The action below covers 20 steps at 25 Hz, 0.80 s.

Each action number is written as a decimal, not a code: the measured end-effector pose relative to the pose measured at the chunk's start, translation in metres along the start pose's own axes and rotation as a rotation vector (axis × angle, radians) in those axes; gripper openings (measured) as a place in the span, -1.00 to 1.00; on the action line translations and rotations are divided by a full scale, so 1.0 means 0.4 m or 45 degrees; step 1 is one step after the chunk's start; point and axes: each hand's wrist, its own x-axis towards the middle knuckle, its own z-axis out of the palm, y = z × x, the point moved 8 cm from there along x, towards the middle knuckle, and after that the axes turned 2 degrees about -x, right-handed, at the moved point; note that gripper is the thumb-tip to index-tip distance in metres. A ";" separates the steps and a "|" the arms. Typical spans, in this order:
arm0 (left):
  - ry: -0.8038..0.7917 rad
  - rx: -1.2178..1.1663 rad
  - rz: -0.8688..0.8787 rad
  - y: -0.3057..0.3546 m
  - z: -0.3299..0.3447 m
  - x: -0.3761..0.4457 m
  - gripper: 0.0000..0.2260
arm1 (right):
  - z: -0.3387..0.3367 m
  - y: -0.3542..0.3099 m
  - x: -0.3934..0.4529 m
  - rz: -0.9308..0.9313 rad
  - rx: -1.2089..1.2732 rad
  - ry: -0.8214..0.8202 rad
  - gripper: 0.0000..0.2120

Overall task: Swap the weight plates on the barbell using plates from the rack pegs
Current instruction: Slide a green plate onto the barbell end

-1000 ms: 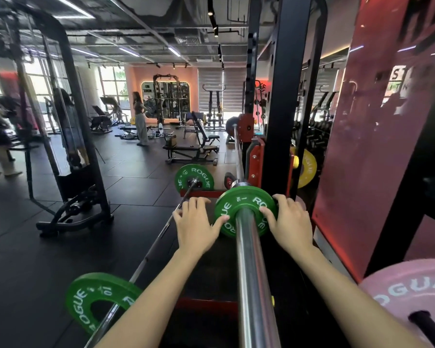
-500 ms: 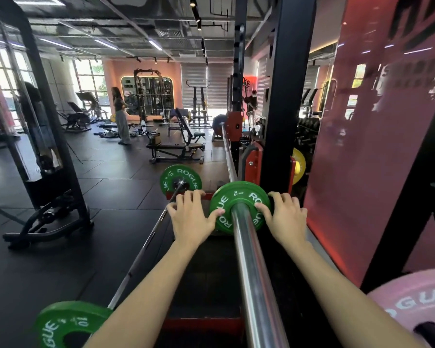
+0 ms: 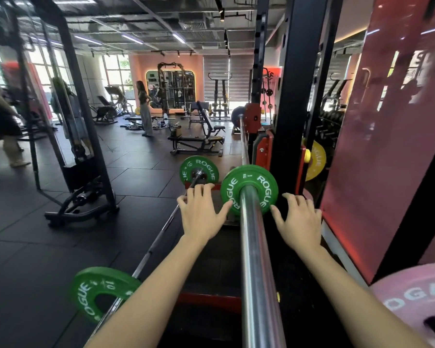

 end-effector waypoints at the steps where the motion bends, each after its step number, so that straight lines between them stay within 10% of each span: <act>1: 0.000 -0.006 0.012 0.006 -0.020 -0.016 -0.44 | -0.013 0.001 -0.021 -0.011 0.015 -0.010 -0.55; 20: -0.088 0.000 0.069 -0.020 -0.529 -0.505 -0.48 | -0.458 -0.121 -0.542 -0.131 0.085 -0.032 -0.55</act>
